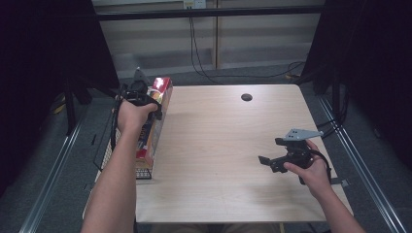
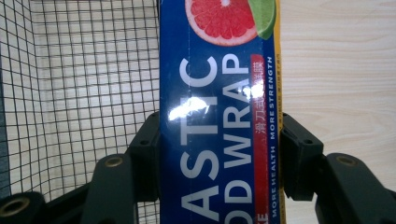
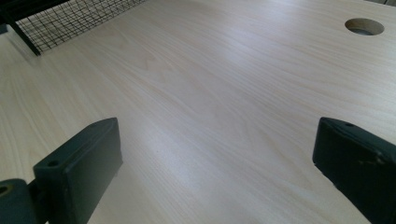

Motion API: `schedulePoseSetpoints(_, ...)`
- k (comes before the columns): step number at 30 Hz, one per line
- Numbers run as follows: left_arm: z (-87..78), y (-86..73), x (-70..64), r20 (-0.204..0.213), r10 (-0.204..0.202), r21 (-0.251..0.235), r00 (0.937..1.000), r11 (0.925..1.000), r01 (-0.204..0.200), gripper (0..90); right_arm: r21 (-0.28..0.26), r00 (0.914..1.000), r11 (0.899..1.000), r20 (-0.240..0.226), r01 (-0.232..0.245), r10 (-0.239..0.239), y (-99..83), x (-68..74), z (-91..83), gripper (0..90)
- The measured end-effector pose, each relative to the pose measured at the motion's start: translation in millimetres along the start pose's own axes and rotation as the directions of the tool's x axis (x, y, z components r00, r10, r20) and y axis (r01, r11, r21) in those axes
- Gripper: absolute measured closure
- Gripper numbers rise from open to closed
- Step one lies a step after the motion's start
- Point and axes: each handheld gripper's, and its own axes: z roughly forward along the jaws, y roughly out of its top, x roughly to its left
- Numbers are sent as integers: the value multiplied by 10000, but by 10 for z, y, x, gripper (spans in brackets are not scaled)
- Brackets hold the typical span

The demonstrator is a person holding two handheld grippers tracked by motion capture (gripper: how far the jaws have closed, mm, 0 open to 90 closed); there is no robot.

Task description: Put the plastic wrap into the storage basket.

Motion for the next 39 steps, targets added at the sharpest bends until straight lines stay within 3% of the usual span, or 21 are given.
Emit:
schedulePoseSetpoints(13,-66,-70,182,-113,-265,-55,9996,9996,265,439,27,9997,10000,-250,37,-36,-11,12,16,0)
schedulePoseSetpoints(14,-64,-78,186,-57,-462,-61,9989,9989,461,439,27,9997,10000,-250,37,-36,-11,12,16,0)
schedulePoseSetpoints(16,-65,-88,222,-120,-349,-44,9993,9994,349,439,43,9996,10000,-278,50,-49,-10,16,17,0)
schedulePoseSetpoints(18,-65,-98,231,-81,-592,-59,9982,9982,591,439,34,9996,10000,-290,46,-45,-9,19,18,0)
schedulePoseSetpoints(22,-80,-111,280,-162,-498,-62,9986,9987,497,439,26,9996,10000,-295,42,-41,-7,17,18,0)
schedulePoseSetpoints(25,-82,-124,300,-113,-745,-99,9972,9972,744,439,53,9995,10000,-307,63,-61,-9,20,20,0)
schedulePoseSetpoints(39,-27,-179,396,-219,-963,37,9951,9953,964,437,-13,9993,10000,-365,70,-71,-4,27,18,0)
